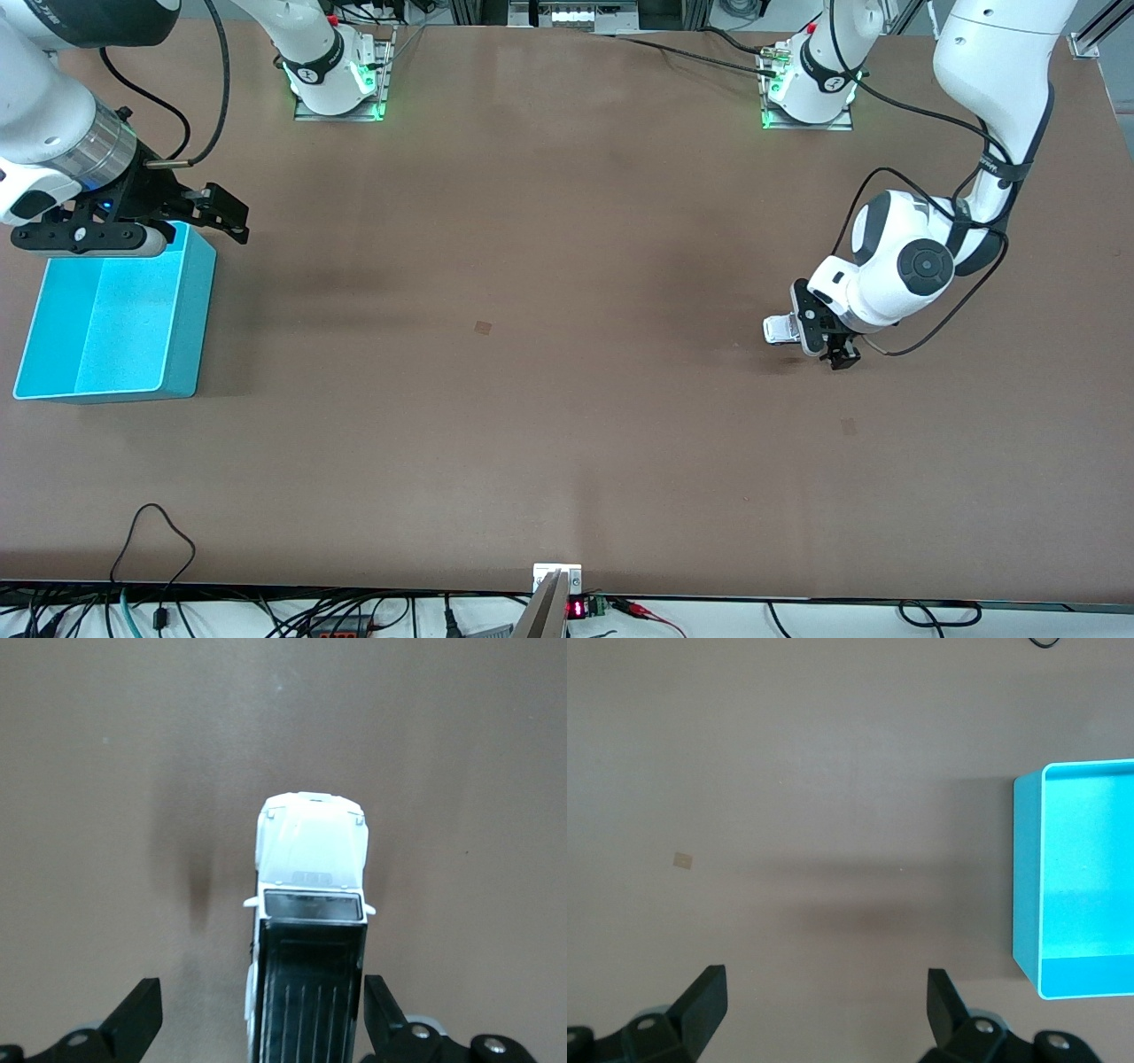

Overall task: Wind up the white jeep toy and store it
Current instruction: 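Lower the left gripper over the jeep and close on it, then drag the jeep backward along the table with the left gripper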

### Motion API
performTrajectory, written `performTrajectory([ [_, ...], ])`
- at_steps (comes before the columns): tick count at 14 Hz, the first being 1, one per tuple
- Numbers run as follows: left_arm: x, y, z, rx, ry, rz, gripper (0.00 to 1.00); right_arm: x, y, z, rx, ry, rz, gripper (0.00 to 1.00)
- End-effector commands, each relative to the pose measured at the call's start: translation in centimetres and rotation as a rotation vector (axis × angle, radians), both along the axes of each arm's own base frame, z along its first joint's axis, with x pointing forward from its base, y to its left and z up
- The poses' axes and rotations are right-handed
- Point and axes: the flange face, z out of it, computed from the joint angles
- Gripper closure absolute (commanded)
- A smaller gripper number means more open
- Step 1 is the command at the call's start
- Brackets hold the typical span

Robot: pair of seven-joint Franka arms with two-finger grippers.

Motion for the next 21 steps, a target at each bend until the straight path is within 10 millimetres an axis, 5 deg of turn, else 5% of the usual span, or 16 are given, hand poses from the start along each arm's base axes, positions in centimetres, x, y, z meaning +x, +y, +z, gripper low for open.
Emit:
performTrajectory([
  [1, -0.6, -0.4, -0.2, -0.001, -0.019, -0.040, 0.11, -0.4, 0.1, 0.6, -0.004, 0.005, -0.009, 0.00],
  [3, -0.7, -1.2, -0.2, -0.013, -0.020, -0.075, 0.37, -0.4, 0.1, 0.6, -0.004, 0.005, -0.009, 0.00],
  [7, -0.5, -1.2, -0.1, -0.013, -0.023, -0.083, 0.72, -0.4, 0.0, 0.6, -0.004, 0.005, -0.007, 0.00],
  [15, -0.7, 0.1, -0.7, -0.014, 0.000, -0.124, 0.79, -0.5, 0.1, 0.7, -0.004, 0.003, -0.010, 0.00],
  [21, -0.3, 8.2, -2.3, -0.024, 0.070, -0.110, 0.79, -0.5, 0.1, 0.7, -0.004, 0.003, -0.010, 0.00],
])
